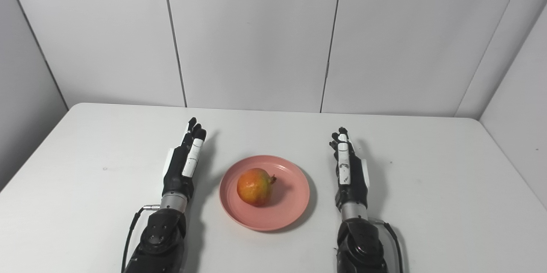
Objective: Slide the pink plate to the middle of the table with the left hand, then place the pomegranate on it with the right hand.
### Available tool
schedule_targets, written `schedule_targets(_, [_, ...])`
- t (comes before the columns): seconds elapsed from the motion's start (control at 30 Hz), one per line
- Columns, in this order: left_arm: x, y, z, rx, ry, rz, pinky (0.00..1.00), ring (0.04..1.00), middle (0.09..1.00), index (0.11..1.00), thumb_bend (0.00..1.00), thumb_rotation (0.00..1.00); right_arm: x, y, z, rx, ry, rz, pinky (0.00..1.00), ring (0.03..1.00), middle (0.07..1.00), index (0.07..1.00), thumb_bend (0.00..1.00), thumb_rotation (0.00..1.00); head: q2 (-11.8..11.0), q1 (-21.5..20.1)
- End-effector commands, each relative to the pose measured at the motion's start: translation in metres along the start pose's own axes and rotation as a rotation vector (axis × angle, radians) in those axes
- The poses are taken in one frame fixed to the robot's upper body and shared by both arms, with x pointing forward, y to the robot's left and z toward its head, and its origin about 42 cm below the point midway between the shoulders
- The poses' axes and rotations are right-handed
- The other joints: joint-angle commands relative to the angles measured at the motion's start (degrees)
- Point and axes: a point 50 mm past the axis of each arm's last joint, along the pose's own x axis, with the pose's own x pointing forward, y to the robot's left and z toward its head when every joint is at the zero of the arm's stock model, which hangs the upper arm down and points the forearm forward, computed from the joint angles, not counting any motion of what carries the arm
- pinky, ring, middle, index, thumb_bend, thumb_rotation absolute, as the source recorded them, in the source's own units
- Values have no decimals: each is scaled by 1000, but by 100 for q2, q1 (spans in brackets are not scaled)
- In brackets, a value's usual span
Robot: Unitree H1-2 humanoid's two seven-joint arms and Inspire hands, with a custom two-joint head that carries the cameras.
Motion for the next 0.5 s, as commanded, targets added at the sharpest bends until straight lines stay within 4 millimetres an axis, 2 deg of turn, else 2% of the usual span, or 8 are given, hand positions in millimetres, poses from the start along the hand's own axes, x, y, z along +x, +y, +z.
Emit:
schedule_targets(0.0, [-13, 2, -17, 4, 57, 48, 1000, 1000, 989, 980, 892, 879, -8, 1, -8, -8, -6, 0, 1000, 931, 916, 932, 844, 1000, -5, 2])
schedule_targets(0.23, [-15, -1, -19, 17, 63, 103, 1000, 1000, 987, 983, 832, 888, -9, 0, -9, -39, -8, 21, 1000, 924, 915, 930, 837, 1000, 3, 5])
schedule_targets(0.47, [-16, -3, -18, 24, 66, 105, 1000, 1000, 983, 987, 845, 889, -10, 0, -11, -72, 2, 39, 1000, 926, 922, 928, 846, 1000, 9, 9])
